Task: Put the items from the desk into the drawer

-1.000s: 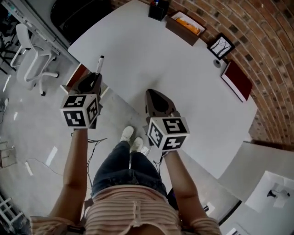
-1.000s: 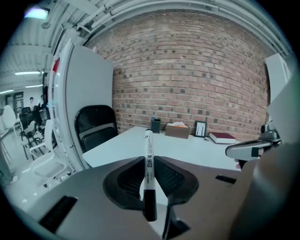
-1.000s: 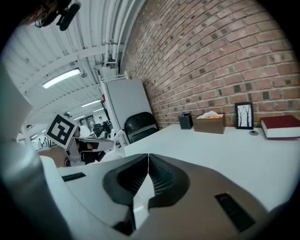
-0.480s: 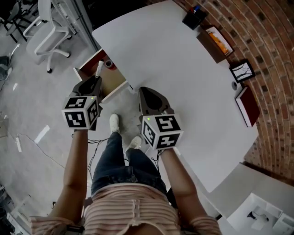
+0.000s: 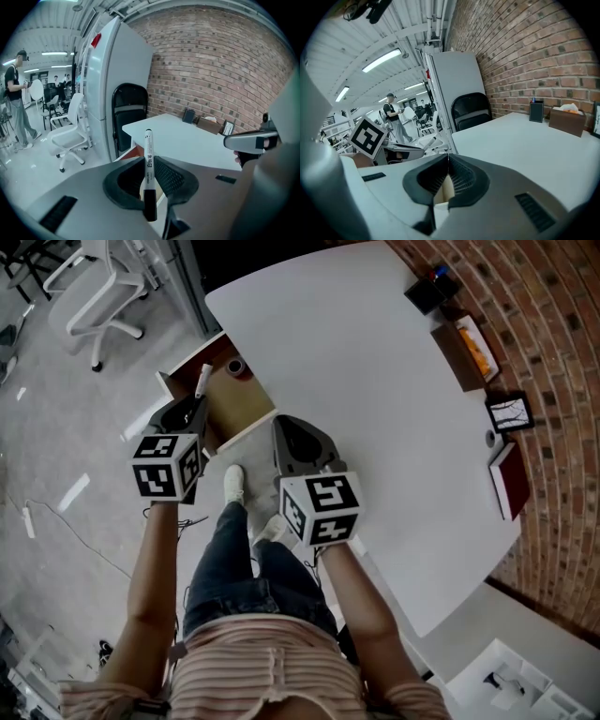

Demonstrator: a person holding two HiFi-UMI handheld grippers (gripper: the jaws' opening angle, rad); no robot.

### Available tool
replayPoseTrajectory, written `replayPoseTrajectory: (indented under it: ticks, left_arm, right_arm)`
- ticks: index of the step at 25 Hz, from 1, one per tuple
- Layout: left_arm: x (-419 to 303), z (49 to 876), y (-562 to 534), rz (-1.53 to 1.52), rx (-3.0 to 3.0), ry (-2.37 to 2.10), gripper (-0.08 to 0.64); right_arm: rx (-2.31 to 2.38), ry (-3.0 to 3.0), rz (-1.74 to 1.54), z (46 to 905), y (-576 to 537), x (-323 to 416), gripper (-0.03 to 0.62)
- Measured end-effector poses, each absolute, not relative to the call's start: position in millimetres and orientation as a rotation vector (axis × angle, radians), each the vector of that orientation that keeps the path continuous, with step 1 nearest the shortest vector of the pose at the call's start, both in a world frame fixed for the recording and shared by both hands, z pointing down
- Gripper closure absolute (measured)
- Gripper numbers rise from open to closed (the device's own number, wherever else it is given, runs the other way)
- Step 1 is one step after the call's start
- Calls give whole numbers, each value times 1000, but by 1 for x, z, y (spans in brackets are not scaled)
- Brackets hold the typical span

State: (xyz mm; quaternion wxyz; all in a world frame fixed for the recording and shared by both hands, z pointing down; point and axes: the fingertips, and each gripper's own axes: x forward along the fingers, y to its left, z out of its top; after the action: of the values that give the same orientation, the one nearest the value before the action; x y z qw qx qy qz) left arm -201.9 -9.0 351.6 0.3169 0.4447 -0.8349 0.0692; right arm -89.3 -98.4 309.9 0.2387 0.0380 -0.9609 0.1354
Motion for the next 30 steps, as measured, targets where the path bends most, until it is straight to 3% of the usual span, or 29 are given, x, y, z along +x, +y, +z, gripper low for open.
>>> replayPoseTrajectory:
  ticks: [30]
  left_arm:
    - [-264,513,-39,204,1262,-1873,491]
  right_arm:
    - [56,-2376,384,440,-51,-193,575]
